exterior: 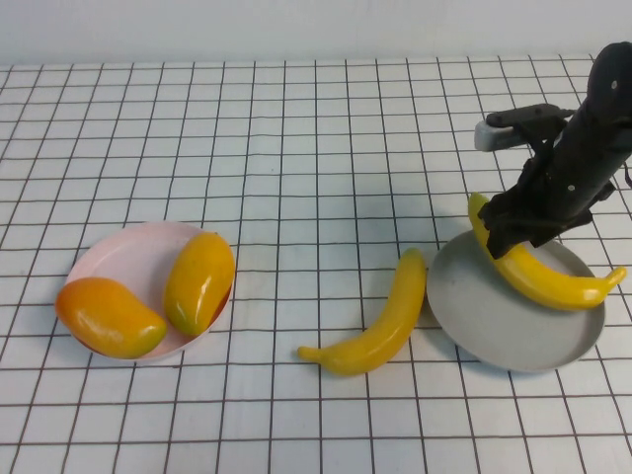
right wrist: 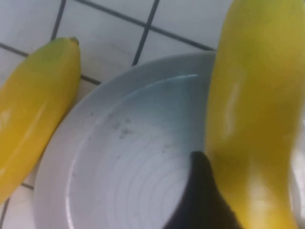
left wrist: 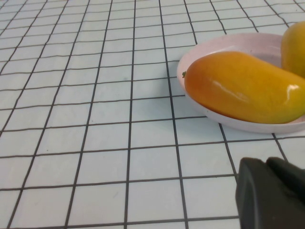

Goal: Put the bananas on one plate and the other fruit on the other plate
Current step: Put another type of fruit in the right plate

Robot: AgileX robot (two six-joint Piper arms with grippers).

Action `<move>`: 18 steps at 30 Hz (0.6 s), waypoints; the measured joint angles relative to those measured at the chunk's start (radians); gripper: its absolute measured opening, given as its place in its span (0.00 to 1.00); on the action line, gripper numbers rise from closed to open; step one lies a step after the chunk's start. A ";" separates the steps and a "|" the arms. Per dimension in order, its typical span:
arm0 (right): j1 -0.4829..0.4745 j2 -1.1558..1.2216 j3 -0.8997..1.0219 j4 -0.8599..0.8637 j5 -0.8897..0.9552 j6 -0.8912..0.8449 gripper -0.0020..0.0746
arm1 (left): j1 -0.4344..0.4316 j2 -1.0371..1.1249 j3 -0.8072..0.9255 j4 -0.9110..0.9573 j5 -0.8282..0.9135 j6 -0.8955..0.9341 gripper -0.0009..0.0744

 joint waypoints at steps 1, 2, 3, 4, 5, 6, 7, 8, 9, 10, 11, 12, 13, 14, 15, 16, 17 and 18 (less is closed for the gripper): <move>0.000 0.002 0.000 0.003 0.005 0.000 0.58 | 0.000 0.000 0.000 0.000 0.000 0.000 0.01; 0.000 0.005 0.001 0.007 0.011 -0.002 0.59 | 0.000 0.000 0.000 0.000 0.000 0.000 0.01; 0.000 0.005 0.001 0.014 0.016 -0.002 0.59 | 0.000 0.000 0.000 0.000 0.000 0.000 0.01; 0.000 0.005 0.001 0.027 0.022 -0.004 0.59 | 0.000 0.000 0.000 0.000 0.000 0.000 0.01; 0.000 0.005 0.001 0.037 0.026 -0.006 0.58 | 0.000 0.000 0.000 0.000 0.000 0.000 0.01; 0.001 0.000 0.001 0.055 0.028 -0.017 0.56 | 0.000 0.000 0.000 0.000 0.000 0.000 0.01; 0.003 -0.004 0.001 0.070 0.035 -0.038 0.54 | 0.000 0.000 0.000 0.000 0.000 0.000 0.01; 0.008 -0.015 0.001 0.082 0.041 -0.069 0.51 | 0.000 0.000 0.000 0.000 0.000 0.000 0.01; 0.015 -0.029 -0.002 0.094 0.054 -0.116 0.49 | 0.000 0.000 0.000 0.000 0.000 0.000 0.01; 0.028 -0.045 -0.009 0.106 0.076 -0.176 0.46 | 0.000 0.000 0.000 0.000 0.000 0.000 0.01; 0.044 -0.060 -0.013 0.115 0.096 -0.229 0.44 | 0.000 0.000 0.000 0.000 0.000 0.000 0.01; 0.070 -0.081 -0.017 0.123 0.119 -0.298 0.42 | 0.000 0.000 0.000 0.000 0.000 0.000 0.01; 0.102 -0.096 -0.019 0.128 0.136 -0.350 0.40 | 0.000 0.000 0.000 0.000 0.000 0.000 0.01; 0.141 -0.113 -0.022 0.130 0.152 -0.409 0.39 | 0.000 0.000 0.000 0.000 0.000 0.000 0.01; 0.182 -0.126 -0.024 0.134 0.163 -0.462 0.38 | 0.000 0.000 0.000 0.000 0.000 0.000 0.01; 0.216 -0.132 -0.026 0.136 0.167 -0.510 0.38 | 0.000 0.000 0.000 0.000 0.000 0.000 0.01; 0.259 -0.132 -0.028 0.136 0.169 -0.554 0.38 | 0.000 0.000 0.000 0.000 0.000 0.000 0.01; 0.301 -0.132 -0.028 0.134 0.166 -0.591 0.38 | 0.000 0.000 0.000 0.000 0.000 0.000 0.01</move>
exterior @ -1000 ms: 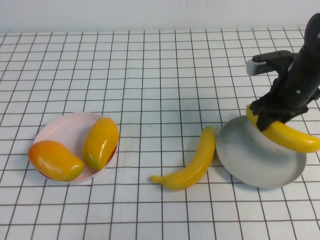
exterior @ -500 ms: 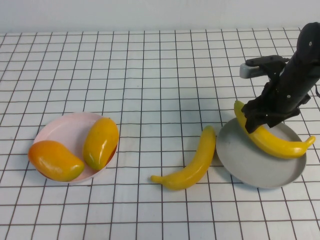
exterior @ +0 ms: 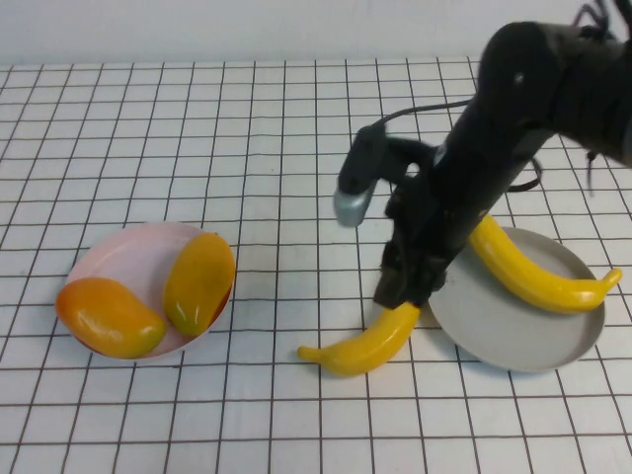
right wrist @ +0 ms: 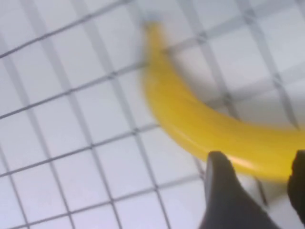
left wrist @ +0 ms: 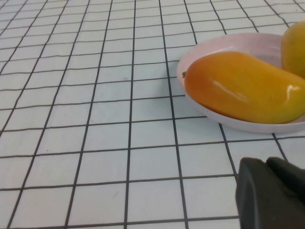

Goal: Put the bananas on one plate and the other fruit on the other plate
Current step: Put another type of fruit in the right plate

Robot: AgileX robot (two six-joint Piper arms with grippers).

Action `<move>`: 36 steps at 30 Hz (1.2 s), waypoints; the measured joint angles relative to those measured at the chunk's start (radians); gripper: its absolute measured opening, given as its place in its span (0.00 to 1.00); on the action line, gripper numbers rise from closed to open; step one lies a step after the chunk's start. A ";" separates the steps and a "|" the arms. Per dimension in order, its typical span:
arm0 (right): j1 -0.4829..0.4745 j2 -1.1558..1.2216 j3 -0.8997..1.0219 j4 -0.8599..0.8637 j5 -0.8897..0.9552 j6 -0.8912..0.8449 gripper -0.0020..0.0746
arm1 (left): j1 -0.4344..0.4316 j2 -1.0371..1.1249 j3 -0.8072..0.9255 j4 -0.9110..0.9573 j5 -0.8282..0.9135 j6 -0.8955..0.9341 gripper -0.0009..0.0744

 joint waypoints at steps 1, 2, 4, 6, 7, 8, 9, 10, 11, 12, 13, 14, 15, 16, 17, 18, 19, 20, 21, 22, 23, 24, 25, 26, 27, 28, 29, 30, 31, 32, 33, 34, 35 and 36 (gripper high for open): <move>0.032 0.005 0.000 -0.006 -0.005 -0.026 0.38 | 0.000 0.000 0.000 0.000 0.000 0.000 0.01; 0.069 0.011 0.000 -0.015 -0.013 -0.053 0.39 | 0.000 0.000 0.000 0.000 0.000 0.000 0.01; 0.132 0.030 0.000 -0.039 -0.036 -0.093 0.44 | 0.000 0.000 0.000 0.000 0.000 0.000 0.01; 0.179 0.056 0.000 -0.076 -0.063 -0.139 0.53 | 0.000 0.000 0.000 0.000 0.000 0.000 0.01; 0.194 0.067 0.000 -0.098 -0.076 -0.150 0.57 | 0.000 0.000 0.000 0.000 0.000 0.000 0.01; 0.209 0.080 0.000 -0.120 -0.089 -0.161 0.62 | 0.000 0.000 0.000 0.000 0.000 0.000 0.01; 0.219 0.092 0.000 -0.141 -0.100 -0.164 0.66 | 0.000 0.000 0.000 0.000 0.000 0.000 0.01; 0.225 0.100 0.000 -0.155 -0.105 -0.169 0.68 | 0.000 0.000 0.000 0.000 0.000 0.000 0.01; 0.229 0.109 0.000 -0.169 -0.110 -0.171 0.71 | 0.000 0.000 0.000 0.000 0.000 0.000 0.01; 0.229 0.114 0.000 -0.179 -0.110 -0.173 0.72 | 0.000 0.000 0.000 0.000 0.000 0.000 0.01; 0.229 0.119 0.000 -0.187 -0.108 -0.175 0.73 | 0.000 0.000 0.000 0.000 0.000 0.000 0.01; 0.229 0.121 0.000 -0.199 -0.099 -0.175 0.73 | 0.000 0.000 0.000 0.000 0.000 0.000 0.01; 0.229 0.121 0.000 -0.211 -0.085 -0.175 0.74 | 0.000 0.000 0.000 0.000 0.000 0.000 0.01; 0.229 0.121 0.000 -0.226 -0.071 -0.175 0.73 | 0.000 0.000 0.000 0.000 0.000 0.000 0.01; 0.229 0.121 0.000 -0.243 -0.052 -0.175 0.73 | 0.000 0.000 0.000 0.000 0.000 0.000 0.01; 0.229 0.121 0.000 -0.257 -0.038 -0.178 0.73 | 0.000 0.000 0.000 0.000 0.000 0.000 0.01; 0.229 0.121 0.000 -0.266 -0.032 -0.186 0.72 | 0.000 0.000 0.000 0.000 0.000 0.000 0.01; 0.229 0.122 0.000 -0.273 -0.032 -0.194 0.72 | 0.000 0.000 0.000 0.000 0.000 0.000 0.01; 0.229 0.122 0.000 -0.275 -0.035 -0.205 0.71 | 0.000 0.000 0.000 0.000 0.000 0.000 0.01; 0.229 0.123 0.000 -0.275 -0.038 -0.212 0.71 | 0.000 0.000 0.000 0.000 0.000 0.000 0.01; 0.229 0.128 0.000 -0.275 -0.046 -0.217 0.71 | 0.000 0.000 0.000 0.000 0.000 0.000 0.01; 0.229 0.133 0.000 -0.275 -0.055 -0.220 0.71 | 0.000 0.000 0.000 0.000 0.000 0.000 0.01; 0.229 0.138 0.000 -0.275 -0.061 -0.222 0.71 | 0.000 0.000 0.000 0.000 0.000 0.000 0.01; 0.229 0.145 0.000 -0.275 -0.065 -0.224 0.71 | 0.000 0.000 0.000 0.000 0.000 0.000 0.01; 0.229 0.153 0.000 -0.275 -0.067 -0.226 0.71 | 0.000 0.000 0.000 0.000 0.000 0.000 0.01; 0.229 0.161 0.000 -0.275 -0.069 -0.227 0.71 | 0.000 0.000 0.000 0.000 0.000 0.000 0.01; 0.229 0.169 0.000 -0.275 -0.074 -0.229 0.71 | 0.000 0.000 0.000 0.000 0.000 0.000 0.01; 0.229 0.179 0.000 -0.273 -0.076 -0.232 0.70 | 0.000 0.000 0.000 0.000 0.000 0.000 0.01; 0.229 0.188 0.000 -0.272 -0.080 -0.235 0.70 | 0.000 0.000 0.000 0.000 0.000 0.000 0.01; 0.229 0.197 0.000 -0.272 -0.083 -0.238 0.69 | 0.000 0.000 0.000 0.000 0.000 0.000 0.01; 0.229 0.203 0.000 -0.272 -0.092 -0.243 0.67 | 0.000 0.000 0.000 0.000 0.000 0.000 0.01; 0.229 0.211 0.000 -0.274 -0.103 -0.242 0.64 | 0.000 0.000 0.000 0.000 0.000 0.000 0.01; 0.229 0.213 0.000 -0.274 -0.116 -0.240 0.59 | 0.000 0.000 0.000 0.000 0.000 0.000 0.01; 0.229 0.215 0.000 -0.274 -0.134 -0.231 0.52 | 0.000 0.000 0.000 0.000 0.000 0.000 0.01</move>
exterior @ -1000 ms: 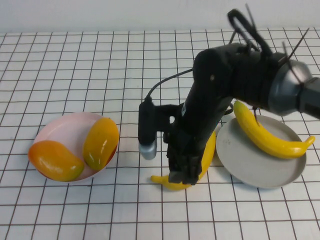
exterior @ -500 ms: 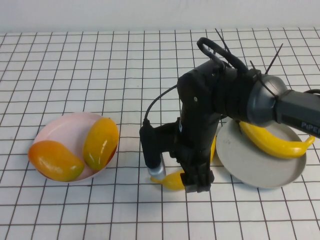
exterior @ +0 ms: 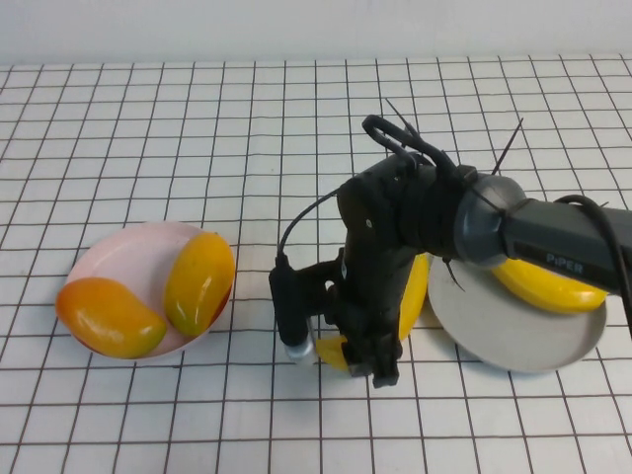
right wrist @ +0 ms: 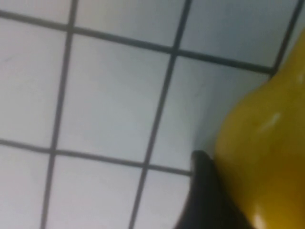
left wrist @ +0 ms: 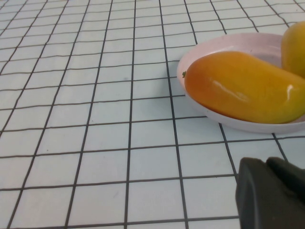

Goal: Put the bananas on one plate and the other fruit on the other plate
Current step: Put another type of fruit in the right plate

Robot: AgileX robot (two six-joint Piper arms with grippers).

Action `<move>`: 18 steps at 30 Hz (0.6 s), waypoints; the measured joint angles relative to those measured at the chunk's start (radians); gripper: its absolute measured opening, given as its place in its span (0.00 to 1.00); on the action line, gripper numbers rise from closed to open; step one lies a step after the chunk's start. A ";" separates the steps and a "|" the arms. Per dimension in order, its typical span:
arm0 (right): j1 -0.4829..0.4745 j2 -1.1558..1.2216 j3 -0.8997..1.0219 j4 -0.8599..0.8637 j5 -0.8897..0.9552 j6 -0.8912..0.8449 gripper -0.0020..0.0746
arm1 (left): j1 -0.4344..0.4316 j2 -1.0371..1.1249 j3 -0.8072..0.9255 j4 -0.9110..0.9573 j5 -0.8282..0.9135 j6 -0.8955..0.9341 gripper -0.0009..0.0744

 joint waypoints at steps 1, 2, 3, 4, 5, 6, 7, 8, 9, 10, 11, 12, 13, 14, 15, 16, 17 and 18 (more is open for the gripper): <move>0.000 0.000 0.000 -0.002 -0.019 0.010 0.46 | 0.000 0.000 0.000 0.000 0.000 0.000 0.01; 0.000 0.000 -0.005 -0.002 -0.032 0.029 0.42 | 0.000 0.000 0.000 0.000 0.000 0.000 0.01; 0.000 -0.002 -0.013 -0.002 -0.035 0.051 0.43 | 0.000 0.000 0.000 0.000 0.000 0.000 0.01; 0.000 -0.006 -0.026 -0.004 -0.032 0.080 0.43 | 0.000 0.000 0.000 0.000 0.000 0.000 0.01; 0.000 -0.011 -0.043 -0.006 -0.027 0.109 0.43 | 0.000 0.000 0.000 0.000 0.000 0.000 0.01; 0.000 -0.018 -0.065 -0.011 -0.016 0.150 0.43 | 0.000 0.000 0.000 0.000 0.000 0.000 0.01; 0.000 -0.029 -0.089 -0.020 0.003 0.196 0.43 | 0.000 0.000 0.000 0.000 0.000 0.000 0.01; 0.000 -0.037 -0.112 -0.028 0.021 0.236 0.43 | 0.000 0.000 0.000 0.000 0.000 0.000 0.01; 0.000 -0.051 -0.142 -0.040 0.049 0.291 0.43 | 0.000 0.000 0.000 0.000 0.000 0.000 0.01; 0.000 -0.061 -0.168 -0.060 0.074 0.338 0.43 | 0.000 0.000 0.000 0.000 0.000 0.000 0.01; 0.000 -0.076 -0.199 -0.080 0.107 0.398 0.43 | 0.000 0.000 0.000 0.000 0.000 0.000 0.01; 0.000 -0.090 -0.228 -0.102 0.134 0.459 0.43 | 0.000 0.000 0.000 0.000 0.000 0.000 0.01; 0.000 -0.105 -0.254 -0.127 0.151 0.519 0.43 | 0.000 0.000 0.000 0.000 0.000 0.000 0.01; 0.000 -0.119 -0.272 -0.147 0.160 0.578 0.43 | 0.000 0.000 0.000 0.000 0.000 0.000 0.01; -0.002 -0.135 -0.289 -0.167 0.168 0.637 0.43 | 0.000 0.000 0.000 0.000 0.000 0.000 0.01; -0.007 -0.152 -0.299 -0.177 0.172 0.695 0.43 | 0.000 0.000 0.000 0.000 0.000 0.000 0.01; -0.013 -0.166 -0.301 -0.177 0.174 0.739 0.43 | 0.000 0.000 0.000 0.000 0.000 0.000 0.01; -0.026 -0.184 -0.301 -0.172 0.179 0.787 0.43 | 0.000 0.000 0.000 0.000 0.000 0.000 0.01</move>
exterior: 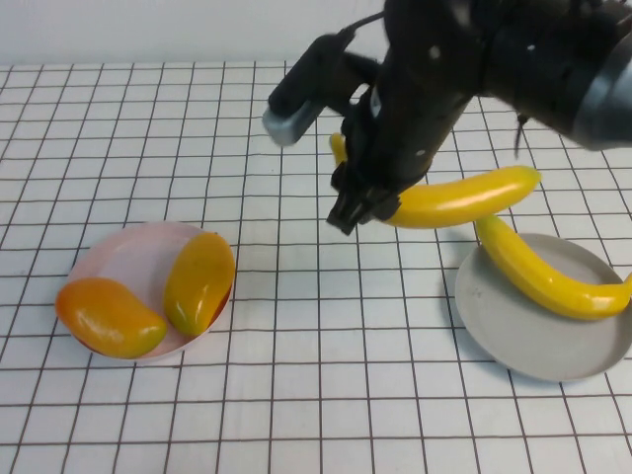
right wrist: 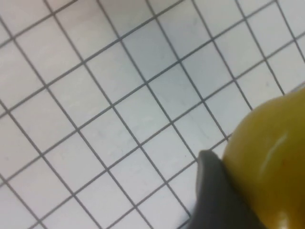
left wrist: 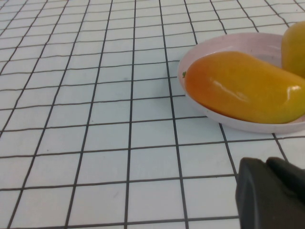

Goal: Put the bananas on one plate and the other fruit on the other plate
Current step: Put another type of fruit in the right plate

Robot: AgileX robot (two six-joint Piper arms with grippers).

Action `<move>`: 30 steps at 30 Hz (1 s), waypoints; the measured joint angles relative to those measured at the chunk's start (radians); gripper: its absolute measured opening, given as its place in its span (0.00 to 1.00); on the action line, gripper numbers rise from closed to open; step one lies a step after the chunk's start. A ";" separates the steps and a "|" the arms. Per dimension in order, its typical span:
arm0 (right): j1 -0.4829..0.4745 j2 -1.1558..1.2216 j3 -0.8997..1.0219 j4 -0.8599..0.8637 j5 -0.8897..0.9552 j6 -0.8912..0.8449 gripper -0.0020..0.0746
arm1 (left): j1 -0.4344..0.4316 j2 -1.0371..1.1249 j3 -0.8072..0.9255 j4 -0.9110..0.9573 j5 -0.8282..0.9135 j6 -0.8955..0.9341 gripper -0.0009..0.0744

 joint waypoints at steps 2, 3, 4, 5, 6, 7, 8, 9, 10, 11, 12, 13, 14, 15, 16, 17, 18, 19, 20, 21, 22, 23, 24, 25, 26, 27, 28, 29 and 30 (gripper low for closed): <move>-0.036 -0.031 0.018 0.035 0.002 0.066 0.43 | 0.000 0.000 0.000 0.000 0.000 0.000 0.01; -0.058 -0.049 0.036 0.060 0.002 0.086 0.43 | 0.000 0.000 0.000 0.000 0.000 0.000 0.01; -0.083 -0.064 0.060 0.085 0.005 0.099 0.43 | 0.000 0.000 0.000 0.000 0.000 0.000 0.01; -0.102 -0.075 0.082 0.100 0.005 0.106 0.43 | 0.000 0.000 0.000 0.000 0.000 0.000 0.01; -0.125 -0.082 0.110 0.113 0.005 0.110 0.43 | 0.000 0.000 0.000 0.000 0.000 0.000 0.01; -0.149 -0.084 0.140 0.121 0.005 0.115 0.43 | 0.000 0.000 0.000 0.000 0.000 0.000 0.01; -0.167 -0.084 0.171 0.123 0.005 0.118 0.43 | 0.000 0.000 0.000 0.000 0.000 0.000 0.01; -0.188 -0.084 0.204 0.123 0.005 0.120 0.43 | 0.000 0.000 0.000 0.000 0.000 0.000 0.01; -0.211 -0.081 0.235 0.123 0.005 0.120 0.43 | 0.000 0.000 0.000 0.000 0.000 0.000 0.01; -0.224 -0.079 0.258 0.123 0.005 0.120 0.43 | 0.000 0.000 0.000 0.000 0.000 0.000 0.01; -0.236 -0.075 0.283 0.123 0.005 0.121 0.43 | 0.000 0.000 0.000 0.000 0.000 0.000 0.01; -0.242 -0.073 0.301 0.123 0.005 0.121 0.43 | 0.000 0.000 0.000 0.000 0.000 0.000 0.01; -0.250 -0.068 0.321 0.123 0.005 0.121 0.43 | 0.000 0.000 0.000 0.000 0.000 0.000 0.01; -0.252 -0.064 0.335 0.123 0.005 0.122 0.43 | 0.000 0.000 0.000 0.000 0.000 0.000 0.01; -0.252 -0.055 0.343 0.123 0.003 0.124 0.43 | 0.000 0.000 0.000 0.000 0.000 0.000 0.01; -0.252 -0.046 0.347 0.123 -0.003 0.124 0.43 | 0.000 0.000 0.000 0.000 0.000 0.000 0.01; -0.252 -0.036 0.349 0.123 -0.011 0.124 0.43 | 0.000 0.000 0.000 0.000 0.000 0.000 0.01; -0.252 -0.026 0.350 0.132 -0.015 0.124 0.43 | 0.000 0.000 0.000 0.000 0.000 0.000 0.01; -0.252 -0.017 0.350 0.132 -0.023 0.124 0.43 | 0.000 0.000 0.000 0.000 0.000 0.000 0.01; -0.252 -0.006 0.350 0.132 -0.028 0.124 0.43 | 0.000 0.000 0.000 0.000 0.000 0.000 0.01; -0.252 0.005 0.350 0.132 -0.033 0.124 0.43 | 0.000 0.000 0.000 0.000 0.000 0.000 0.01; -0.252 0.015 0.350 0.132 -0.035 0.124 0.43 | 0.000 0.000 0.000 0.000 0.000 0.000 0.01; -0.252 0.027 0.350 0.132 -0.038 0.124 0.43 | 0.000 0.000 0.000 0.000 0.000 0.000 0.01; -0.252 0.038 0.350 0.132 -0.040 0.124 0.43 | 0.000 0.000 0.000 0.000 0.000 0.000 0.01; -0.252 0.049 0.350 0.132 -0.040 0.124 0.43 | 0.000 0.000 0.000 0.000 0.000 0.000 0.01; -0.252 0.057 0.350 0.132 -0.040 0.124 0.43 | 0.000 0.000 0.000 0.000 0.000 0.000 0.01; -0.252 0.065 0.350 0.132 -0.042 0.125 0.43 | 0.000 0.000 0.000 0.000 0.000 0.000 0.01; -0.252 0.069 0.350 0.132 -0.042 0.125 0.43 | 0.000 0.000 0.000 0.000 0.000 0.000 0.01; -0.252 0.074 0.350 0.137 -0.042 0.125 0.43 | 0.000 0.000 0.000 0.000 0.000 0.000 0.01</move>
